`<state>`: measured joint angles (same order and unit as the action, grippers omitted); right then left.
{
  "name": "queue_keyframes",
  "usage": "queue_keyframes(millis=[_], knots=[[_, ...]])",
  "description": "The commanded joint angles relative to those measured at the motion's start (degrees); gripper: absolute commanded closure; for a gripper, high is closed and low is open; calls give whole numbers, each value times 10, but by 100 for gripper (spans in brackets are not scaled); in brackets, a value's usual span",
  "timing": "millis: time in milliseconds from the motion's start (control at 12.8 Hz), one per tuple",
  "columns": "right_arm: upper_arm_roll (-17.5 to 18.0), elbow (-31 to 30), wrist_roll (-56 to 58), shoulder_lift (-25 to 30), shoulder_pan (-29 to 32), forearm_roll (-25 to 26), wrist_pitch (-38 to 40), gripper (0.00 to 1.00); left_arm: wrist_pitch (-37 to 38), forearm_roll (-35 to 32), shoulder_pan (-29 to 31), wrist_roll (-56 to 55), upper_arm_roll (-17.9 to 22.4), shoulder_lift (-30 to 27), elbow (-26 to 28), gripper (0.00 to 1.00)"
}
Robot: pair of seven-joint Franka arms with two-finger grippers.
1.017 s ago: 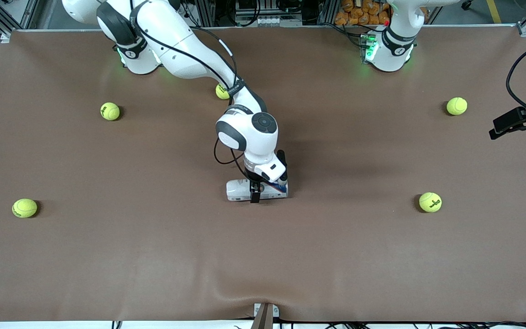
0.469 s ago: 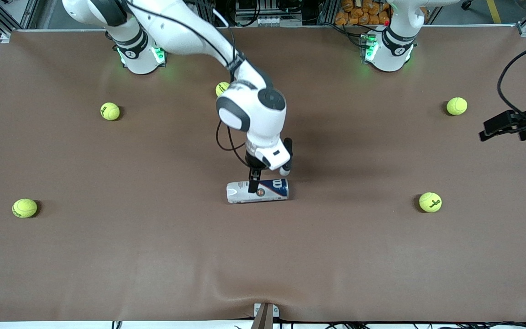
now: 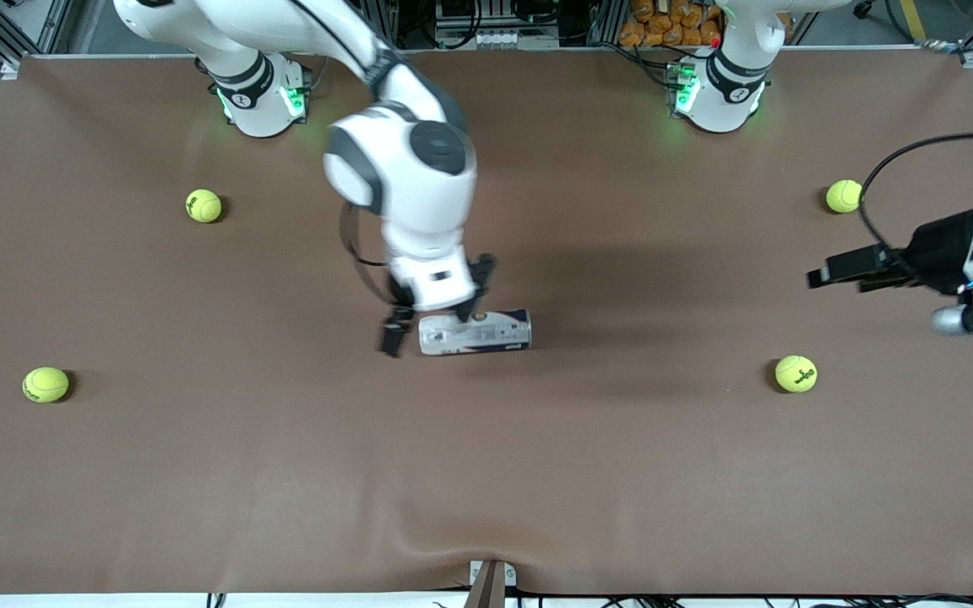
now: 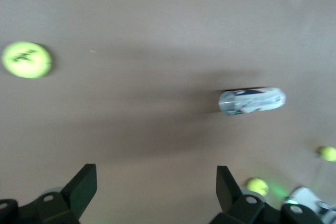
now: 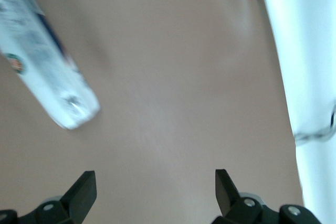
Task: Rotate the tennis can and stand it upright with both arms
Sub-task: 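Open the right gripper and withdraw while the left gripper approaches, then move the left gripper to the can's open end and grip the rim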
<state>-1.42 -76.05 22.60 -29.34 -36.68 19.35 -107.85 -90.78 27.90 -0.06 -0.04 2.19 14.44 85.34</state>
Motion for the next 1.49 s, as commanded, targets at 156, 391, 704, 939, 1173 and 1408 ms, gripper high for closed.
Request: queue_keyframes(millis=[156,391,704,939,1173,1408], knots=[[10,-21,-4,80,168,-91,92,0,-5,150,4,5,3,66,-8,0],[9,-21,-4,109,278,-162,154,0,-4,166,-5,2,-2,92,-3,0],[9,-22,-11,140,330,-165,177,0,-5,225,-22,15,-23,136,4,0],[8,-23,-25,161,366,-194,206,0,-36,249,-44,27,-37,158,29,0],[8,-72,-42,214,393,-205,204,0,-49,326,-52,128,-38,200,58,0],[8,-121,-142,265,391,-204,209,0,-73,381,-63,256,-46,232,113,0]])
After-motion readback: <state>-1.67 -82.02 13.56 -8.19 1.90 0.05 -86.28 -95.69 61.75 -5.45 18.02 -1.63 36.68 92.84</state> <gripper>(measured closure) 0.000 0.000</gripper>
